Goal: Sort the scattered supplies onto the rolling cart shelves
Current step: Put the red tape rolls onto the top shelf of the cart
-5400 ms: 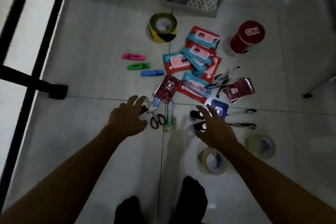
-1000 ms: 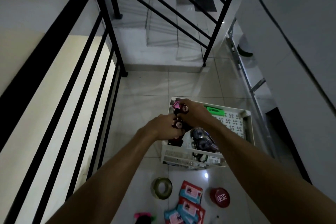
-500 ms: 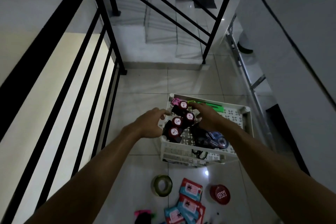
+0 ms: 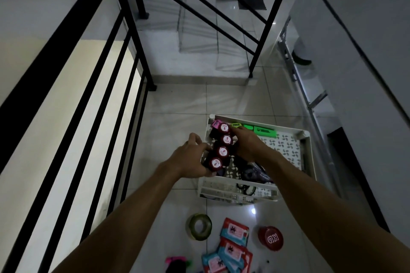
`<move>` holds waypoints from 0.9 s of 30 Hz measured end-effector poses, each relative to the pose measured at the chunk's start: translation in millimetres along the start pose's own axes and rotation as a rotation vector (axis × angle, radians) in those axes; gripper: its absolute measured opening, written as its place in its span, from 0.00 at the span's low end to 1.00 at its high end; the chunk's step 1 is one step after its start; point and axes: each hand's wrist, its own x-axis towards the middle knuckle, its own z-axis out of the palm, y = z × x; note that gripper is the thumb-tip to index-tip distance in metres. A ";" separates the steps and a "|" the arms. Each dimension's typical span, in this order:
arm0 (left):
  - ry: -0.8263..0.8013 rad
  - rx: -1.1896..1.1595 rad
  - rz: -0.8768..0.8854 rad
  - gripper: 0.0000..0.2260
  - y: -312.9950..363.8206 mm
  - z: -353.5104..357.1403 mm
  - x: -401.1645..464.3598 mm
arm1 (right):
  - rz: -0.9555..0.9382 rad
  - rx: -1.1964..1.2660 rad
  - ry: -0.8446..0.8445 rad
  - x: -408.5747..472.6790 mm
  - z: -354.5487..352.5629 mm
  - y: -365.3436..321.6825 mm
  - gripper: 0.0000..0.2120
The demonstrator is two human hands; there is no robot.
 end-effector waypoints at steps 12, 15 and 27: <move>0.042 0.072 -0.044 0.32 2.5 15.8 -2.4 | -0.026 -0.061 -0.203 -8.3 -12.5 -3.5 0.37; 0.092 0.062 -0.049 0.28 3.2 14.6 -3.0 | -0.008 -0.075 -0.222 -11.0 -14.1 -3.7 0.44; 0.103 0.103 -0.111 0.34 9.6 16.2 -6.4 | 0.009 0.004 -0.186 -7.6 -4.1 -5.0 0.41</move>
